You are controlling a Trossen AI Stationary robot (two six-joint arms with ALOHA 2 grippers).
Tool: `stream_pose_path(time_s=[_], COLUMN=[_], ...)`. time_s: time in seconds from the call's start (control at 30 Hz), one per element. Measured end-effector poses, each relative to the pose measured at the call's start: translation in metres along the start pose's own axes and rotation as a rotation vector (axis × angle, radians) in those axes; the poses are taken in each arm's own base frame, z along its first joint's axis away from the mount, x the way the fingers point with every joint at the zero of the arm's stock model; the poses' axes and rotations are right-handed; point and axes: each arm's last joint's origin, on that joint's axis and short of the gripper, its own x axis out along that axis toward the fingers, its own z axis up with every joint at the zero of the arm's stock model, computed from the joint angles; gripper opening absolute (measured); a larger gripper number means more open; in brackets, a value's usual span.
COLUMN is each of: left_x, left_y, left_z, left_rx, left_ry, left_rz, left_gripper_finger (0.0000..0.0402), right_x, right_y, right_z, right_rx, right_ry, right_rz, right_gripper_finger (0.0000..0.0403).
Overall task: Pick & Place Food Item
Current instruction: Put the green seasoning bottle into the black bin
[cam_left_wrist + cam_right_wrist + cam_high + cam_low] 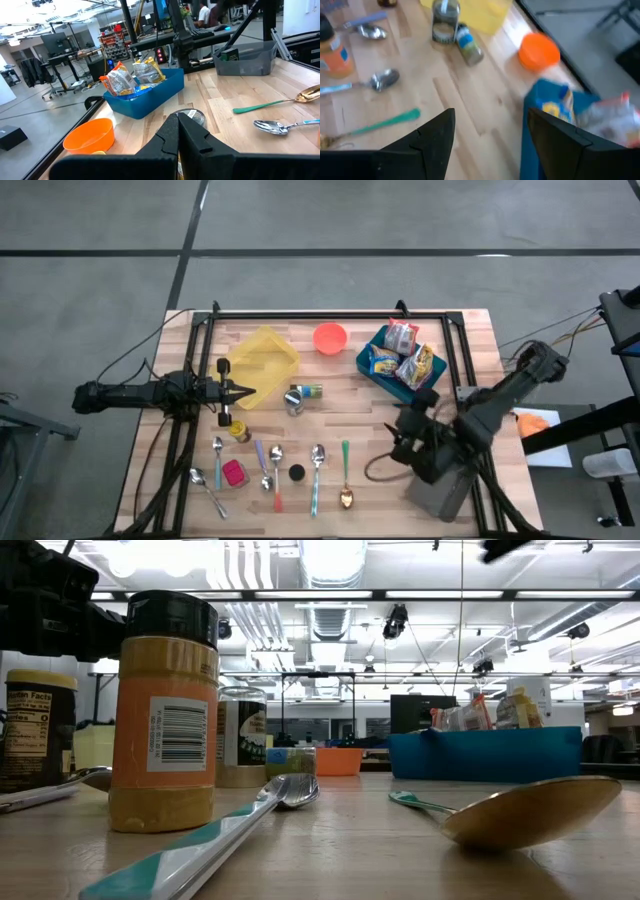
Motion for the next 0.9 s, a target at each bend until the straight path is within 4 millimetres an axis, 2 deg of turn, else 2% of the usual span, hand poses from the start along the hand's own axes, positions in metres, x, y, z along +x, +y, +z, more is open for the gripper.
stream_pose_path(time_s=[0.17,0.43,0.6,0.9], left_x=[0.0,0.0,0.0,0.0], left_y=[0.0,0.0,0.0,0.0], left_z=[0.0,0.0,0.0,0.0], left_rx=[0.0,0.0,0.0,0.0], left_ry=[0.0,0.0,0.0,0.0], left_rz=[0.0,0.0,0.0,0.0], left_gripper_finger=[0.0,0.0,0.0,0.0], right_x=[0.022,0.073,0.111,0.181], right_y=[-0.01,-0.028,-0.04,-0.063], right_z=[0.022,0.039,0.041,0.028], right_rx=[-0.119,-0.224,-0.273,-0.294], right_ry=[-0.014,0.031,0.016,-0.085], right_rz=[0.084,0.211,0.308,0.477], right_gripper_finger=[0.0241,0.0241,0.0241,0.0241])
